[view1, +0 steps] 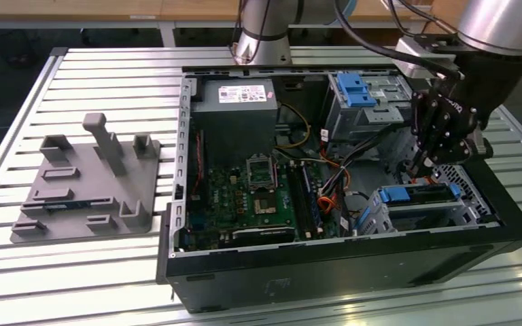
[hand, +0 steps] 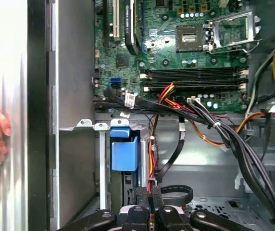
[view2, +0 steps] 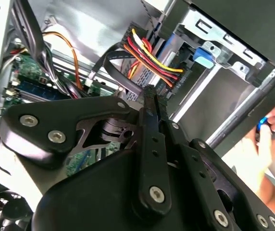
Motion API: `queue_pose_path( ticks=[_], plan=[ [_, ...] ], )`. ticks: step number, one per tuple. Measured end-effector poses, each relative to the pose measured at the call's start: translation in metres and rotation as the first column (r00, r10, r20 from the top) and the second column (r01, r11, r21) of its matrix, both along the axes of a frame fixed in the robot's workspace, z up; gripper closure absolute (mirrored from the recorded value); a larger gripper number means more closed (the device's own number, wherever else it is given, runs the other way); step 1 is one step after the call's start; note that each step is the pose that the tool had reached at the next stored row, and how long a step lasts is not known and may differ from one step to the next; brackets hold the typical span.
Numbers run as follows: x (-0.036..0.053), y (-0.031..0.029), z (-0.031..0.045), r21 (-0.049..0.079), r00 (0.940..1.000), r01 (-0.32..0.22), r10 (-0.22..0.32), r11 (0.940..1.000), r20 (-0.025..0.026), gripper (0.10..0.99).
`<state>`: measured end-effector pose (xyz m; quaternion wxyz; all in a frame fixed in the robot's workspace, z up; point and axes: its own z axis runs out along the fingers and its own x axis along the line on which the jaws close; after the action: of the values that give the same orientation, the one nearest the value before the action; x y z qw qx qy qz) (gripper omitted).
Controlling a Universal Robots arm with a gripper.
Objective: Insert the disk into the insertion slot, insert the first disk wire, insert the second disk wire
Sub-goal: 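Insert the second disk wire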
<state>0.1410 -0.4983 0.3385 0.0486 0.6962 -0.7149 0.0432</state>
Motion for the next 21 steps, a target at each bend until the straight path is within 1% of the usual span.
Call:
queue_pose_path(
  ticks=[3, 7, 10, 15, 16, 18, 19, 20, 21],
  plan=[
    [0.0000, -0.0048, 0.0000, 0.029, 1.0000, 0.000, 0.000, 0.9996, 0.0000, 0.941],
    [0.0002, -0.0110, 0.0000, 0.052, 1.0000, 0.000, 0.000, 0.9986, 0.0000, 0.941],
    [0.0007, -0.0148, 0.0000, 0.059, 1.0000, 0.000, 0.000, 0.9982, -0.0006, 0.941],
    [0.0009, -0.0155, 0.0000, 0.060, 1.0000, 0.000, 0.000, 0.9982, -0.0010, 0.941],
    [0.0014, -0.0158, 0.0000, 0.059, 1.0000, 0.000, 0.000, 0.9982, -0.0026, 0.941],
    [0.0023, -0.0171, 0.0000, 0.060, 1.0000, 0.001, -0.001, 0.9982, -0.0095, 0.941],
    [0.0026, -0.0180, 0.0000, 0.059, 0.9999, 0.002, -0.001, 0.9982, -0.0121, 0.941],
    [0.0026, -0.0194, 0.0000, 0.060, 0.9999, 0.003, -0.002, 0.9982, -0.0134, 0.941],
    [0.0027, -0.0206, 0.0000, 0.060, 0.9999, 0.004, -0.003, 0.9982, -0.0135, 0.941]
  ],
)
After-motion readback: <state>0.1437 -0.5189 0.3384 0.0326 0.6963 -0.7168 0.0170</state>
